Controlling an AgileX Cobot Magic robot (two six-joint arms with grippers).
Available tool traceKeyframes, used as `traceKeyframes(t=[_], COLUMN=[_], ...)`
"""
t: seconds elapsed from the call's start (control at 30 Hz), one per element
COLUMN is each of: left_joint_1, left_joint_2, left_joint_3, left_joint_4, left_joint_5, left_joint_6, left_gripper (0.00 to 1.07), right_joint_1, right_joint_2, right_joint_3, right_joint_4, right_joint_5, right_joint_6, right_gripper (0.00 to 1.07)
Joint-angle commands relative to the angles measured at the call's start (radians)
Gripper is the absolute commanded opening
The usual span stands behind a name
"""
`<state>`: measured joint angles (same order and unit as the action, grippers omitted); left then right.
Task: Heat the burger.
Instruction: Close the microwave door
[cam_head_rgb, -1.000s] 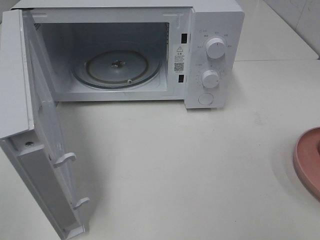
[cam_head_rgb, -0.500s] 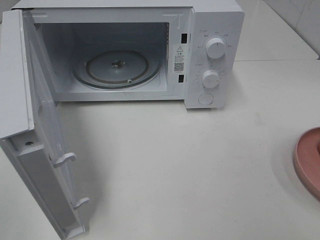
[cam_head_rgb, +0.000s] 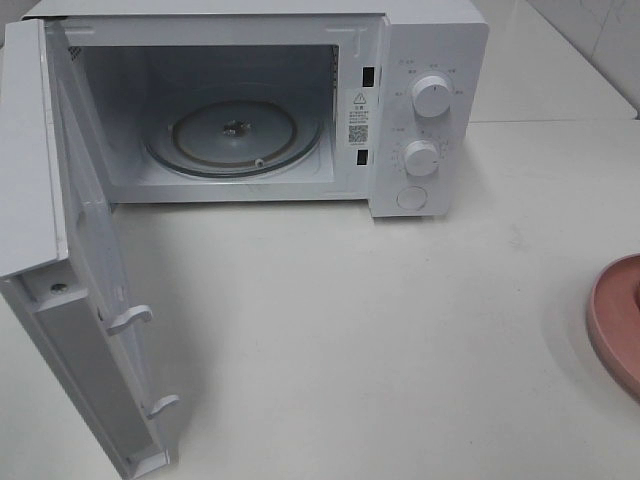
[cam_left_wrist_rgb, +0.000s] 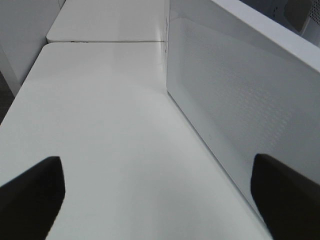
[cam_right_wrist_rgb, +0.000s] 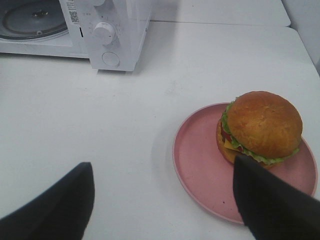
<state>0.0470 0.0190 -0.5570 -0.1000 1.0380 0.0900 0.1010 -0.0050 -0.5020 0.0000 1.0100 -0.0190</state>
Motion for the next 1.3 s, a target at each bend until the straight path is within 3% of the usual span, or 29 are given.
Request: traceKeyframes(t=[0.03, 0.07, 0.13, 0.17, 0.2, 0.23, 0.3, 0.33, 0.37, 0.6, 0.7, 0.73, 0.8, 0.87, 0.97, 1.03, 1.13, 1.3], left_joint_1=[0.003, 0.003, 0.003, 0.003, 0.003, 0.003, 0.003, 0.003, 0.003, 0.003, 0.003, 0.003, 0.003, 0.003, 0.003, 0.003, 0.003, -0.01], left_joint_2=[0.053, 0.053, 0.114, 0.114, 0.161, 0.161, 0.225, 0.225, 0.267, 0.381, 0.426, 0.451, 0.464, 0.516, 0.528, 0.589, 0.602, 0.735], left_joint_3=[-0.007, -0.007, -0.007, -0.007, -0.007, -0.007, -0.007, -0.007, -0.007, 0.01, 0.067, 0.114, 0.133, 0.213, 0.231, 0.285, 0.295, 0.33], left_joint_4=[0.014, 0.014, 0.028, 0.028, 0.036, 0.036, 0.036, 0.036, 0.036, 0.038, 0.015, -0.031, -0.054, -0.144, -0.153, -0.159, -0.159, -0.141], left_joint_5=[-0.026, -0.026, -0.039, -0.039, -0.069, -0.069, -0.125, -0.125, -0.163, -0.342, -0.492, -0.596, -0.636, -0.818, -0.85, -0.996, -1.026, -1.246], left_joint_6=[-0.012, -0.012, -0.012, -0.012, -0.011, -0.011, -0.011, -0.011, -0.011, 0.018, 0.046, 0.054, 0.065, 0.124, 0.14, 0.196, 0.197, 0.194], left_gripper=[0.75, 0.75, 0.54, 0.54, 0.4, 0.4, 0.16, 0.16, 0.0, 0.0, 0.0, 0.0, 0.0, 0.0, 0.0, 0.0, 0.0, 0.0], right_joint_1=[-0.007, -0.007, -0.007, -0.007, -0.007, -0.007, -0.007, -0.007, -0.007, -0.007, -0.007, -0.007, -0.007, -0.007, -0.007, -0.007, -0.007, -0.007], right_joint_2=[-0.026, -0.026, -0.026, -0.026, -0.026, -0.026, -0.026, -0.026, -0.026, -0.026, -0.026, -0.026, -0.026, -0.026, -0.026, -0.026, -0.026, -0.026], right_joint_3=[0.003, 0.003, 0.003, 0.003, 0.003, 0.003, 0.003, 0.003, 0.003, 0.003, 0.003, 0.003, 0.003, 0.003, 0.003, 0.003, 0.003, 0.003], right_joint_4=[0.0, 0.0, 0.0, 0.0, 0.0, 0.0, 0.0, 0.0, 0.0, 0.0, 0.0, 0.0, 0.0, 0.0, 0.0, 0.0, 0.0, 0.0], right_joint_5=[-0.017, -0.017, -0.017, -0.017, -0.017, -0.017, -0.017, -0.017, -0.017, -0.017, -0.017, -0.017, -0.017, -0.017, -0.017, -0.017, -0.017, -0.017], right_joint_6=[0.009, 0.009, 0.009, 0.009, 0.009, 0.009, 0.009, 0.009, 0.009, 0.009, 0.009, 0.009, 0.009, 0.009, 0.009, 0.009, 0.009, 0.009], right_gripper=[0.75, 0.75, 0.75, 0.75, 0.75, 0.75, 0.75, 0.75, 0.75, 0.75, 0.75, 0.75, 0.75, 0.75, 0.75, 0.75, 0.75, 0.75])
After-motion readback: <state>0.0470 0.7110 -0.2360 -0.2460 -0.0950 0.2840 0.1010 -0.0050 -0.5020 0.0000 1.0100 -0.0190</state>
